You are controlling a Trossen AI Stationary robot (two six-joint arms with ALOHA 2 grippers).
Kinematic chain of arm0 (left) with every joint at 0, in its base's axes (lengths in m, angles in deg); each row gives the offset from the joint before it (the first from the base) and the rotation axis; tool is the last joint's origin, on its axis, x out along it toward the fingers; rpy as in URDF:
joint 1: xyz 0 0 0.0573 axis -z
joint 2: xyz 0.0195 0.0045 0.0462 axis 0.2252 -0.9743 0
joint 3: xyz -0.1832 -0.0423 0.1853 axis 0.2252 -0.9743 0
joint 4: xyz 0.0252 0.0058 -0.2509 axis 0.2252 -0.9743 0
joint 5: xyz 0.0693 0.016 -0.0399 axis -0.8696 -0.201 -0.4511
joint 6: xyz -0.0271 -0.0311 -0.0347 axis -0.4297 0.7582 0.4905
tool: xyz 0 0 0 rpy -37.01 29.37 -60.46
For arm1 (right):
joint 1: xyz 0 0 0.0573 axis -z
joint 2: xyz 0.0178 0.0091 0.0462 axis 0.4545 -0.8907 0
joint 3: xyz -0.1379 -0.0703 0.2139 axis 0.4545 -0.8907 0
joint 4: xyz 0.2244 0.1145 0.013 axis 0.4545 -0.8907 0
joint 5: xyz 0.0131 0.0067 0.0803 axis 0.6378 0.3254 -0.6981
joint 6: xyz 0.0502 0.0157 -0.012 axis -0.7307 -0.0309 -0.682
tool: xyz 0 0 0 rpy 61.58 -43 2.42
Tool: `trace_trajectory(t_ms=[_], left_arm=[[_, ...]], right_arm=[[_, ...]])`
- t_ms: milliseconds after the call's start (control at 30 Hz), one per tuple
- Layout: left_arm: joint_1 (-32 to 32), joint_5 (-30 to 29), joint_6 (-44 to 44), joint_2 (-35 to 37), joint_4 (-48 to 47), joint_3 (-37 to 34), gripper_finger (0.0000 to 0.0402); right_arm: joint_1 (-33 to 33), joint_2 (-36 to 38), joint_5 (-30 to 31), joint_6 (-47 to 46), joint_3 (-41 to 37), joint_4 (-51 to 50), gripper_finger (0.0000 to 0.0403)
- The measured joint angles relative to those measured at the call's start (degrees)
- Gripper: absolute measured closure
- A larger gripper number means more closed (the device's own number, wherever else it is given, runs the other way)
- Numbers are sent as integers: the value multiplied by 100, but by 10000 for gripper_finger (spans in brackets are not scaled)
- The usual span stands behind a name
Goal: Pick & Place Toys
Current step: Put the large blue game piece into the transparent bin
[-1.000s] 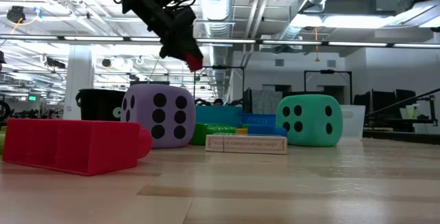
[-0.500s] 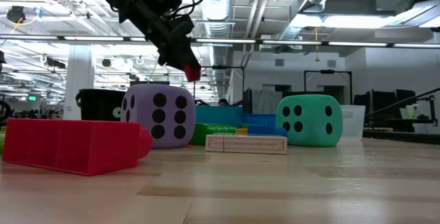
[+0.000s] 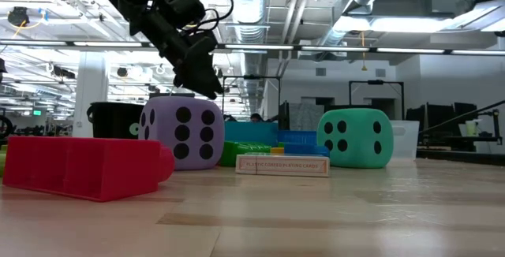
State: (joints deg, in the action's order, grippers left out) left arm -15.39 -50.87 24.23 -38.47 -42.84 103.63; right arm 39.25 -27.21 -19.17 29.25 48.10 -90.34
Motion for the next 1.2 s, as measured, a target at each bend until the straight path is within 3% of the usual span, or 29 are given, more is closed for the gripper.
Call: trace_trajectory(t_ms=[367, 500, 733, 1000, 1200], left_arm=[[415, 1867, 262, 482, 111, 0, 185], [962, 1801, 644, 851, -539, 2, 158], [2120, 1657, 2704, 1359, -1864, 0, 111], [3438, 1521, 5093, 1440, -1877, 2, 84], [3785, 1368, 5841, 1439, -1341, 2, 78]], right_arm=[[-62, 0, -2, -301, 0, -558, 200], [-55, 0, -9, -265, 0, -1140, 200], [-42, -2, -379, -49, 0, -1707, 200], [-53, 0, -1102, 517, 0, -1722, 200], [-55, 0, -1797, 343, 0, -1720, 200]])
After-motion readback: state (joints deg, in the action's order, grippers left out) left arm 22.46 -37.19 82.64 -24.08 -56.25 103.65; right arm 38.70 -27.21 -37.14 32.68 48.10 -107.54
